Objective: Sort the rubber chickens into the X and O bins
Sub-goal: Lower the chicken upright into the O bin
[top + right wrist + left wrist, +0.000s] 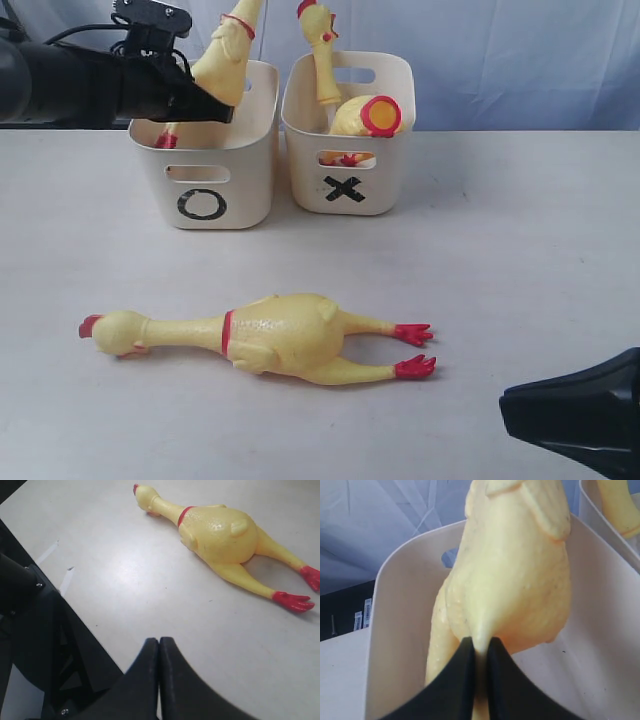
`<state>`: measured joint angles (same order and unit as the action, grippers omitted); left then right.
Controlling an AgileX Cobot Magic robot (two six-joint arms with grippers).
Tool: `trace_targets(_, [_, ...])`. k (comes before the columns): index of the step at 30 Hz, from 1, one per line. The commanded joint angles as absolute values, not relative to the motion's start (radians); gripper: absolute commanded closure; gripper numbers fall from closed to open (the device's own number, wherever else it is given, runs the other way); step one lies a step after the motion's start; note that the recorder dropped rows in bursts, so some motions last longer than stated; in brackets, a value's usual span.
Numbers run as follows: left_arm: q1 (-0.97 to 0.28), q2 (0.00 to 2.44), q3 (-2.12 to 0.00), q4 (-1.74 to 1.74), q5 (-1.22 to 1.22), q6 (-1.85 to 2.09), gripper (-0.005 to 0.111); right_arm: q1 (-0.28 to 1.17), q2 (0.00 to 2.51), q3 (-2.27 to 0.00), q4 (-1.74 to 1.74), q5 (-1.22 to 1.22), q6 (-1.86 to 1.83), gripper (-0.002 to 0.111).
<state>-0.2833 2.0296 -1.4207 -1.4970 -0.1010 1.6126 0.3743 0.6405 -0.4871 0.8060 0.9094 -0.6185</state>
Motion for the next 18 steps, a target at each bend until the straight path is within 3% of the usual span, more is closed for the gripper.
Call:
trace_targets(1, [-0.282,2.025,-1.405,-1.516,-0.103,1.604,0.107,0.372,0.634,-0.483,0.811,0.905,-0.628,0.109])
trace_targets(18, [-0.282,2.025,-1.341,-1.516,-0.069,1.604,0.107,0.372,0.634,-0.483,0.811,0.903,-0.628,0.109])
